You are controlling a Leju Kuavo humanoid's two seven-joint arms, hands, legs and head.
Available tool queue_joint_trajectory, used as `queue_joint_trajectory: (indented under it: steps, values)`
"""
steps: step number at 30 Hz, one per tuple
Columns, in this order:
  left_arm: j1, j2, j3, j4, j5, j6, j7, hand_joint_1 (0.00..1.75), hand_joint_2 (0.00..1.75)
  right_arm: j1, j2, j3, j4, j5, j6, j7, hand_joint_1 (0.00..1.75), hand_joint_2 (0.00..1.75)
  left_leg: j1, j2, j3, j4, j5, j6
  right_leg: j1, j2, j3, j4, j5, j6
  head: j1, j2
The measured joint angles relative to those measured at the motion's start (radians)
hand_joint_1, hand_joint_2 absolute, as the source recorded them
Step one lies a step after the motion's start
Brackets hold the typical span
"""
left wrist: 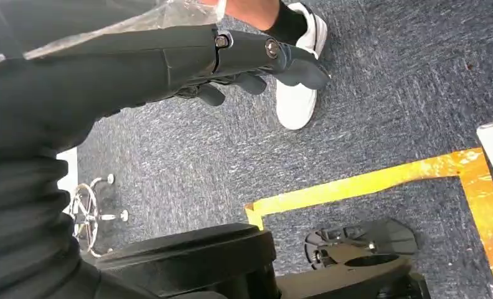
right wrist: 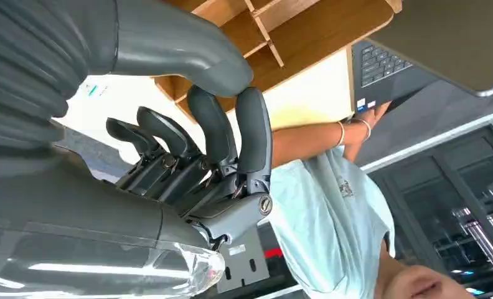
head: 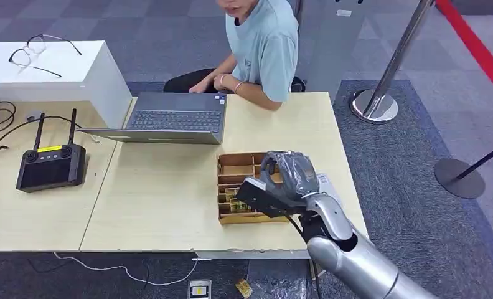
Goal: Pass the card to the sensor for recognition and then transmit it.
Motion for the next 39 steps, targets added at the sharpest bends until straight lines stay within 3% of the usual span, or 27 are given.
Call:
queue_joint_trajectory:
  steps: [11,15,20,21,29,39]
  values:
    - [0.0,-0.002,0.0,0.0,0.0,0.0,0.0,0.0,1.75,0.001,0.008,0.007,0.005,-0.007,-0.005,-0.009,1.75,1.75,0.0,0.0,0.0,0.0,0.0,0.0,0.0,0.0,0.0,0.0,0.0,0.0,0.0,0.0]
    - [0.0,-0.004,0.0,0.0,-0.001,0.0,0.0,0.0,1.75,0.003,0.012,0.016,0.023,-0.01,0.018,-0.01,1.59,1.75,0.0,0.0,0.0,0.0,0.0,0.0,0.0,0.0,0.0,0.0,0.0,0.0,0.0,0.0]
    - [0.0,-0.007,0.0,0.0,-0.005,0.0,0.0,0.0,1.75,0.014,0.017,0.03,0.055,-0.01,0.04,-0.015,1.54,1.75,0.0,0.0,0.0,0.0,0.0,0.0,0.0,0.0,0.0,0.0,0.0,0.0,0.0,0.0]
    - [-0.001,-0.007,0.0,0.0,-0.006,0.0,0.0,0.0,1.75,0.016,0.018,0.032,0.062,-0.01,0.043,-0.015,1.45,1.75,0.0,0.0,0.0,0.0,0.0,0.0,0.0,0.0,0.0,0.0,0.0,0.0,0.0,0.0]
    - [0.0,-0.007,0.0,0.0,-0.01,0.0,0.0,0.0,1.75,0.036,0.022,0.055,0.113,-0.01,0.057,-0.015,1.41,1.75,0.0,0.0,0.0,0.0,0.0,0.0,0.0,0.0,0.0,0.0,0.0,0.0,0.0,0.0]
    - [0.0,-0.007,0.0,0.0,-0.011,0.0,0.003,0.0,1.75,0.048,0.022,0.067,0.159,-0.005,0.056,-0.015,1.2,1.75,0.0,0.0,0.0,0.0,0.0,0.0,0.0,0.0,0.0,0.0,0.0,0.0,0.0,0.0]
